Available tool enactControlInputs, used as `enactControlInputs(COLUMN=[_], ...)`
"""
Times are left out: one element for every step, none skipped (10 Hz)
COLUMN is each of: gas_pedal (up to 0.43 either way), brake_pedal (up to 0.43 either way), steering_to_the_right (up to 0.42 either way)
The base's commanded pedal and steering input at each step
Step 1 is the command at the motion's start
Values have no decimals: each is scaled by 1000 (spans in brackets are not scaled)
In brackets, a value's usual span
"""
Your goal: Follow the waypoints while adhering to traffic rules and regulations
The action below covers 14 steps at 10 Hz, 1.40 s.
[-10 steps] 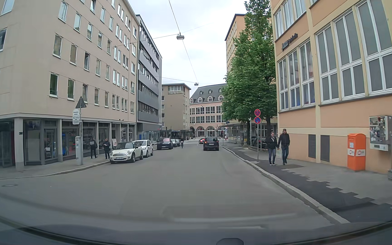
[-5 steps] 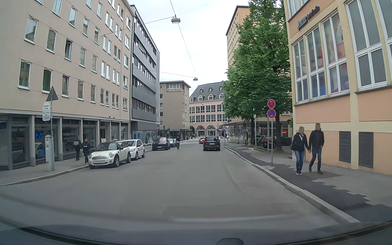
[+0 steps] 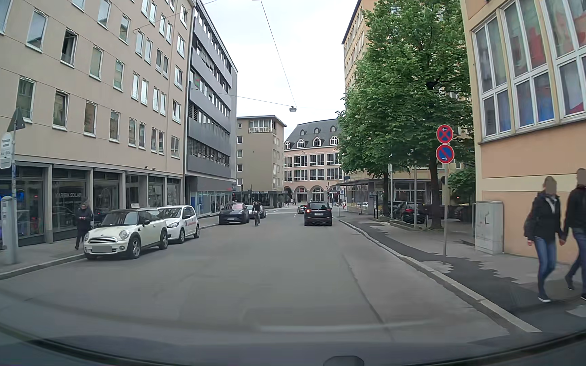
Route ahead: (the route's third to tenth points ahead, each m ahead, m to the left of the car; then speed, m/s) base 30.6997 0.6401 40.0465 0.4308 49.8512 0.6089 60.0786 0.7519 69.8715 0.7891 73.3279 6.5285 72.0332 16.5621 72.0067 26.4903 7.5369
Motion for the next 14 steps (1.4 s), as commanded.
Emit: enactControlInputs(gas_pedal=[0,0,0,0,0,0,0,0,0,0,0,0,0,0], brake_pedal=[159,195,207,207,201,201,201,201,201,207,207,207,207,201], steering_to_the_right=[-5,-5,-4,-4,-4,-3,-3,-2,-2,-2,-2,-2,-2,-2])
